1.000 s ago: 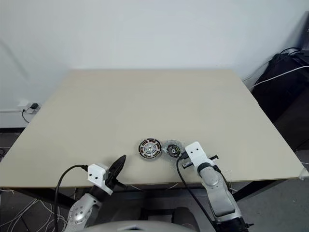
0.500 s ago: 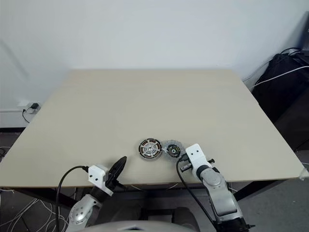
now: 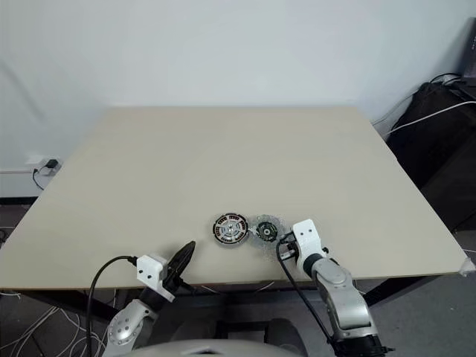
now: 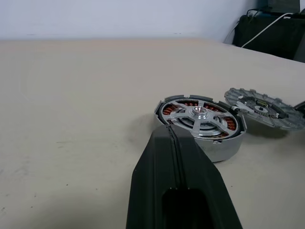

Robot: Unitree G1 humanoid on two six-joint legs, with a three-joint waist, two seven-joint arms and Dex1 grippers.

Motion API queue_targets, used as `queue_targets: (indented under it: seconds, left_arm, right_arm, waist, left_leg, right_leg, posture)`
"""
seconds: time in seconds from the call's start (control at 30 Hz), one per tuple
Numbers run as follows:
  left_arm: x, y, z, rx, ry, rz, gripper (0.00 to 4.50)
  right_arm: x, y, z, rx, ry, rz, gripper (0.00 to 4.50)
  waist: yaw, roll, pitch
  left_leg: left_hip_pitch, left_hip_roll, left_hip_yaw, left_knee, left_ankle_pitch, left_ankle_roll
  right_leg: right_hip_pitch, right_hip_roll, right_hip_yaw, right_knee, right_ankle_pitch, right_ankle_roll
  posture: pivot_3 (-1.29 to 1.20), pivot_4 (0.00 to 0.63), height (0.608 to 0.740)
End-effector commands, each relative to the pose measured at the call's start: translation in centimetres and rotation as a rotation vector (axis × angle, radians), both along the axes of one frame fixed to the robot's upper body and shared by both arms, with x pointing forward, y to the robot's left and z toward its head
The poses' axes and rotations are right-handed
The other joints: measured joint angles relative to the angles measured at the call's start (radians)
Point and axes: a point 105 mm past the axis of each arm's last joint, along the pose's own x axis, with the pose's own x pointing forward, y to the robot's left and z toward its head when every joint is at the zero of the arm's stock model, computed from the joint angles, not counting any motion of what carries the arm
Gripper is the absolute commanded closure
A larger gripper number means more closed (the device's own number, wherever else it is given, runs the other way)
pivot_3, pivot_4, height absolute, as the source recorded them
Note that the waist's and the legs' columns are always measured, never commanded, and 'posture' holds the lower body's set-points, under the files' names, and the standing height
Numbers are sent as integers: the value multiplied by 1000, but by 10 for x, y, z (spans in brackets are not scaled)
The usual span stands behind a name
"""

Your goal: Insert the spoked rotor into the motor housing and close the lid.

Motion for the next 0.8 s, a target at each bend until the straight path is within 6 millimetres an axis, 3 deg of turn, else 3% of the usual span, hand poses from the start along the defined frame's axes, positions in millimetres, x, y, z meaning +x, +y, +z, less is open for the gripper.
queue_targets:
  seconds: [0.03,0.53,0.8]
  left_arm:
    - [2,-1,6,-11,-35,-2,4500]
    - [2,0,-1,-16,-17,-5,4500]
    - [3,-2,2,-17,-26,-4,4500]
  right_arm:
    - [8,11,28,77,-108,51,4480]
    - [16,51,71,150,-238,207,4480]
    - [22,76,78,165,-260,287,4480]
  waist:
    - [0,0,0]
    - [0,0,0]
    - [2,0,0]
  left_leg:
    - [0,0,0,0,0,0]
    - [-1,0,0,0,0,0]
    - [-1,0,0,0,0,0]
  right_leg:
    - [0,0,0,0,0,0]
    - [0,-1,0,0,0,0]
    - [0,-1,0,0,0,0]
  posture:
    - [0,0,740]
    - [0,0,740]
    - [0,0,740]
